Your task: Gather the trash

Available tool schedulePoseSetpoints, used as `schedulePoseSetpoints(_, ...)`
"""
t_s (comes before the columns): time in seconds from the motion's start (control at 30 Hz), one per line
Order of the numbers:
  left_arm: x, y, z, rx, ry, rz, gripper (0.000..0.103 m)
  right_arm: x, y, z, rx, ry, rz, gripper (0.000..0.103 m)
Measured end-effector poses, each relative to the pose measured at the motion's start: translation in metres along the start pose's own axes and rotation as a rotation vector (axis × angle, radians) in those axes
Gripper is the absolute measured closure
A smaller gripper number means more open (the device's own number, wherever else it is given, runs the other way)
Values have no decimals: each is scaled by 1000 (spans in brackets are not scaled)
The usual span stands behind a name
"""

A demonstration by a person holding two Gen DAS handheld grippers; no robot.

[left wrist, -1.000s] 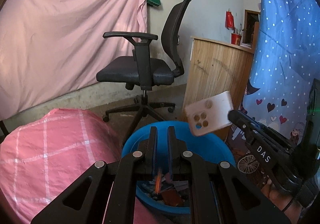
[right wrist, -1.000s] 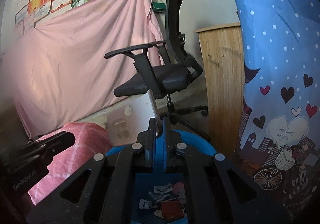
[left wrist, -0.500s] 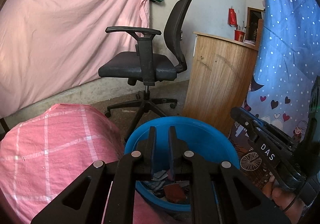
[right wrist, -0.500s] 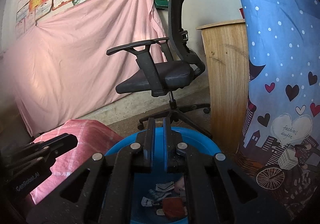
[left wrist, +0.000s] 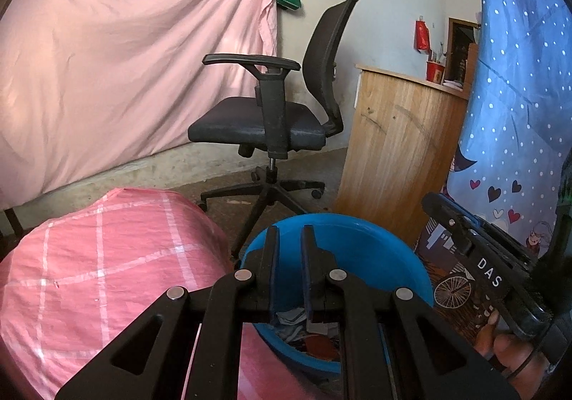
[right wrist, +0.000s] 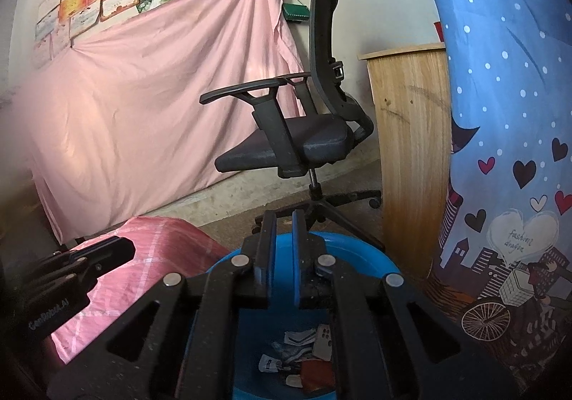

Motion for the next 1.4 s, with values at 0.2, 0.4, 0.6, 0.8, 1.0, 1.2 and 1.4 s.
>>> schedulePoseSetpoints(0.2, 17, 6, 12, 26, 11, -28, 94, 6, 4, 11, 27, 2, -10, 57)
schedulePoseSetpoints(0.4, 45, 12, 32, 82, 19, -74, 71, 20, 9, 23, 48, 0, -32, 43)
schedulePoseSetpoints(0.6, 75, 10, 53, 131, 40, -122, 49, 40, 15, 38, 62, 1, -71, 25)
schedulePoseSetpoints(0.8, 117, 0, 79, 186, 70, -211, 12, 58, 15, 58, 85, 12, -99, 8)
schedulePoseSetpoints(1.0, 144, -12, 100, 219, 112, -241, 5, 77, 7, 73, 103, 11, -108, 0)
schedulePoseSetpoints(1.2, 167, -26, 107, 207, 138, -256, 4, 98, 1, 79, 109, 14, -135, 0)
schedulePoseSetpoints(1.4, 189, -37, 112, 196, 152, -275, 2, 120, -7, 87, 129, 13, -140, 0)
Point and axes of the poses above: each gripper's, at about its wrist camera, not at the fingertips, and x roughly against the way its jaws point, z to its left, y to its top, the point moved 4 cm from there along -x, roughly the way its jaws point, and after that the axes turned 15 degrees about x, right-handed, at the moved point
